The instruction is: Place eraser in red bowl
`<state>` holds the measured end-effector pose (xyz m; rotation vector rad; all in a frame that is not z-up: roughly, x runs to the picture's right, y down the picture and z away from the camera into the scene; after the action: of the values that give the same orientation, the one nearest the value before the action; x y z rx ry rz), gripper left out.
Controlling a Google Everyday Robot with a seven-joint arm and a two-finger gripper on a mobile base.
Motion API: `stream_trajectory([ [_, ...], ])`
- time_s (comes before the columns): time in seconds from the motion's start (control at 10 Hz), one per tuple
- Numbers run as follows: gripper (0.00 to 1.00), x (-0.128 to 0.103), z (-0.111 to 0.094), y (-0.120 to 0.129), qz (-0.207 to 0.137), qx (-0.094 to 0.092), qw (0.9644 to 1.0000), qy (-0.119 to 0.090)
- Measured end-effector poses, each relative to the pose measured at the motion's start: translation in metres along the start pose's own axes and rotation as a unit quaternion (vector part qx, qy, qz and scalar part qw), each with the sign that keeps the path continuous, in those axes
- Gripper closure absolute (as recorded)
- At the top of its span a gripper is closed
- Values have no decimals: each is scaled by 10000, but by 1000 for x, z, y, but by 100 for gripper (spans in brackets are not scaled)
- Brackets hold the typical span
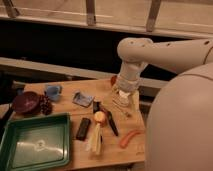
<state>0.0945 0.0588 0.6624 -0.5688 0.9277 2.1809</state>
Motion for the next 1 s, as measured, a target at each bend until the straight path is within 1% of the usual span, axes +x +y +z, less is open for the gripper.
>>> stream_trajectory([
  [0.3, 20, -1, 1, -1, -9, 12, 10000, 5],
  [0.4, 20, 2, 5, -2, -198, 87, 9996, -160],
  [0.5, 20, 9, 9, 4, -484, 84, 9983, -319],
  [0.6, 20, 17, 12, 15, -1042, 38, 9931, -539],
  [0.7, 20, 18, 14, 28, -1545, -18, 9851, -757],
  [0.8, 20, 21, 14, 45, -1939, -76, 9761, -982],
  [0.9, 20, 28, 16, 64, -2238, -126, 9679, -1140],
  [1.0, 20, 32, 17, 76, -2428, -167, 9617, -1258],
])
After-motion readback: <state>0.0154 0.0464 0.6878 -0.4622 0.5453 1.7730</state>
